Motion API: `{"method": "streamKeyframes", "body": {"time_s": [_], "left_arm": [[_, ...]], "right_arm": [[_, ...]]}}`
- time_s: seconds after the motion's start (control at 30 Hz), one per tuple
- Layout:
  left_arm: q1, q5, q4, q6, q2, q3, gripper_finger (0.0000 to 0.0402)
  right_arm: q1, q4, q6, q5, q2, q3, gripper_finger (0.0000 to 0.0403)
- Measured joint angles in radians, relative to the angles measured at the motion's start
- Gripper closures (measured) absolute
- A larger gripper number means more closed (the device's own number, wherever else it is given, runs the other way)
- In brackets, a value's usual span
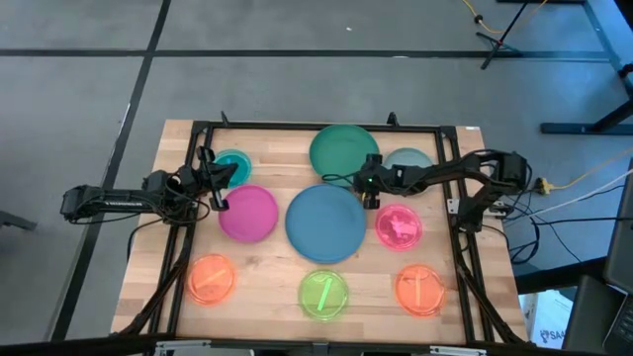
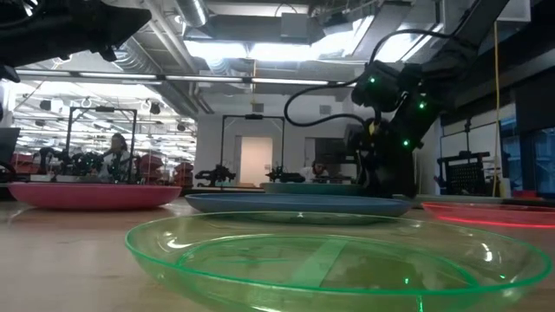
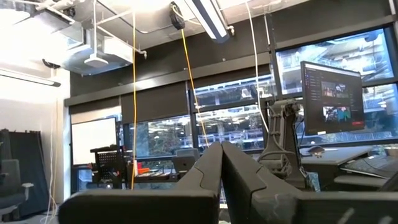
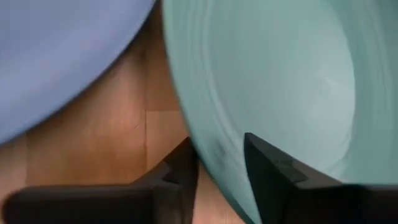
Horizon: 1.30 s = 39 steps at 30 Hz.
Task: Stack plastic plates
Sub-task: Stack the green plate on top of the blue plate
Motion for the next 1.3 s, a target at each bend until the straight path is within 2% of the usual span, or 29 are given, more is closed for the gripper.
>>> {"method": "streamKeyframes", "body": {"time_s": [0.17,0.23,0.4,0.53,0.8,0.93,1.1,1.3], "left_arm": [[0.000,0.001,0.000,0.000,0.000,0.000,0.0398],[0.000,0.001,0.000,0.000,0.000,0.000,0.0398],[0.000,0.000,0.000,0.000,0.000,0.000,0.0398],[0.000,0.001,0.000,0.000,0.000,0.000,0.0398],[0.000,0.009,-0.006,-0.025,0.000,0.000,0.0398],[0.000,0.008,-0.018,-0.029,0.000,0.000,0.0398],[0.000,0.008,-0.042,-0.028,0.000,0.000,0.0398],[0.000,0.008,-0.053,-0.028,0.000,0.000,0.0398]], "right_arm": [[0.003,0.031,-0.043,0.019,0.001,0.000,0.0384],[0.002,0.041,-0.068,0.030,0.001,0.000,0.0395],[0.007,0.064,-0.075,0.065,-0.023,0.018,0.0393],[0.056,0.064,-0.031,0.067,-0.066,0.060,0.0397],[0.263,0.027,0.090,-0.012,-0.079,0.185,0.0398],[0.378,0.005,0.176,-0.033,-0.079,0.201,0.0401],[0.474,0.009,0.247,-0.099,-0.047,0.201,0.0401],[0.490,0.000,0.284,-0.126,0.035,0.202,0.0400]]}}
